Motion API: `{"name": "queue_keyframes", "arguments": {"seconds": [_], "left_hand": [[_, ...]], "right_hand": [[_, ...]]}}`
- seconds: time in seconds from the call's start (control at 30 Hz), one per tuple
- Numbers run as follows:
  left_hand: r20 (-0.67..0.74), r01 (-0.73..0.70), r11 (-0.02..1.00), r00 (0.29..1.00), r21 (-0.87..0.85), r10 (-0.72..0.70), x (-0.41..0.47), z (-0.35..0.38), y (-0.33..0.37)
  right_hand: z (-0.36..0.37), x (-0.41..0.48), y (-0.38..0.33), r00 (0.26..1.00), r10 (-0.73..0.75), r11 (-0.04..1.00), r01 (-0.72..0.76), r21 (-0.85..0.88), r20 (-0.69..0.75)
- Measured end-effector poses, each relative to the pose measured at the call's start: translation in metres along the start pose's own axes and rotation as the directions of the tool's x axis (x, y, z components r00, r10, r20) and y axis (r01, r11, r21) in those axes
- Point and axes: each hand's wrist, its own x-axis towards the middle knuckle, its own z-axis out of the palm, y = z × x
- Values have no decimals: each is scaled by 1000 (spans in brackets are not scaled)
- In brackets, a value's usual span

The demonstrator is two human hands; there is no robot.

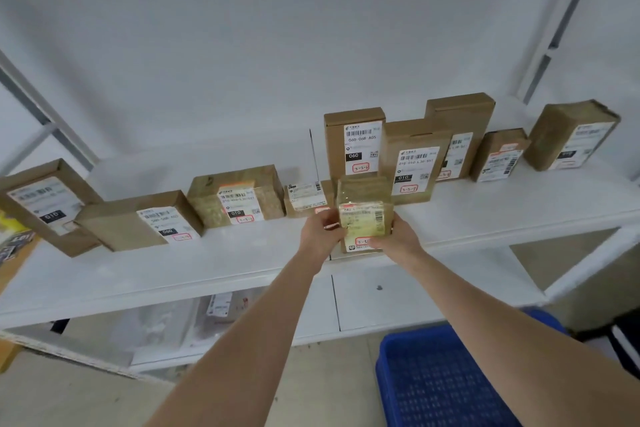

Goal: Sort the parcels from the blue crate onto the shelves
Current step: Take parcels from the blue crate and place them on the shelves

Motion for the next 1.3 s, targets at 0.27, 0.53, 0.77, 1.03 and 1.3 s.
{"name": "queue_keyframes", "arguments": {"seconds": [0.27, 0.53, 0.77, 1.03, 1.3], "left_hand": [[-51, 40, 998, 998, 48, -38, 15, 6, -7], [-87, 18, 996, 996, 85, -10, 30, 9, -5], [-112, 11, 991, 994, 131, 4, 35, 12, 3], [-114, -8, 973, 993, 231, 35, 35, 14, 5], [-109, 181, 883, 983, 434, -148, 19, 15, 9]], "right_hand": [[6, 12, 5, 997, -50, 971, 33, -235, -66], [9, 39, 6, 996, -37, 937, 8, -349, -78], [13, 53, 4, 995, -42, 917, 4, -398, -88], [14, 51, 0, 998, -15, 934, -10, -357, -67], [2, 19, 0, 997, 42, 940, -62, -335, -67]]}}
